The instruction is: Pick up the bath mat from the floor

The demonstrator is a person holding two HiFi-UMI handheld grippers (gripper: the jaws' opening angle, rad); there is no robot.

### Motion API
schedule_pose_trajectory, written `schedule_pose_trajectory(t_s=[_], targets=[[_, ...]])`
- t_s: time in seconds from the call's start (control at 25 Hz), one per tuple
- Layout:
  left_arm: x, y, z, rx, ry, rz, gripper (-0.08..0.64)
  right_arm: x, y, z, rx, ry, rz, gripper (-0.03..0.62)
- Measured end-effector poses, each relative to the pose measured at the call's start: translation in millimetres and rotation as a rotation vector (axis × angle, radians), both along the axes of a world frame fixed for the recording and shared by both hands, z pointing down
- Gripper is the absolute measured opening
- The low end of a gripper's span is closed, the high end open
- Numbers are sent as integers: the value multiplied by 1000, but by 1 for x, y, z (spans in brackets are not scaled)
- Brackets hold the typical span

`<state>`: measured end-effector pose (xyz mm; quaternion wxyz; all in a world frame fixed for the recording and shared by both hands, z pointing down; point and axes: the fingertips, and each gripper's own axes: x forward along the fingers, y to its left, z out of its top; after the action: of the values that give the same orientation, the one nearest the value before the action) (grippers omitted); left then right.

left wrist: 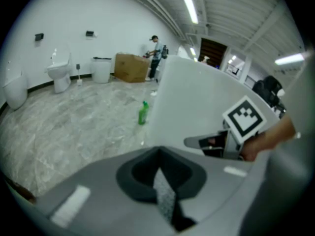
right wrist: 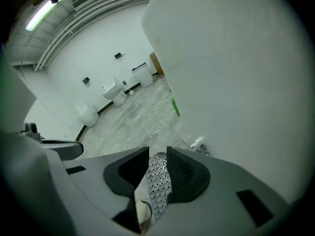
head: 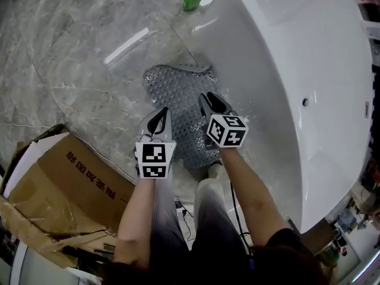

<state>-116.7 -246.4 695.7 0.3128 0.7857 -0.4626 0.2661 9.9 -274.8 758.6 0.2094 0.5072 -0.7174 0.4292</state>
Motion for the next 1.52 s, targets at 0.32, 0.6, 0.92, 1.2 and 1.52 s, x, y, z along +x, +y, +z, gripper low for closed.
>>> schedule_pose_trajectory(t_s=[0.32, 0.6, 0.92, 1.2, 1.52], targets=[[-8, -4, 55, 11, -24, 52, 9, 2, -13, 65, -20, -28, 104, 112], [-25, 7, 109, -16, -27, 33, 9, 1, -19, 115, -15, -54, 180, 124], [-34, 2, 159, 8, -39, 3, 8, 16, -34, 170, -3, -78, 321, 135], [-35, -1, 196, 20, -56, -5, 8, 20, -48, 204, 27, -112, 372, 146], [-25, -1, 224, 33, -52, -10, 8, 26, -63, 220, 79, -220, 498, 161]])
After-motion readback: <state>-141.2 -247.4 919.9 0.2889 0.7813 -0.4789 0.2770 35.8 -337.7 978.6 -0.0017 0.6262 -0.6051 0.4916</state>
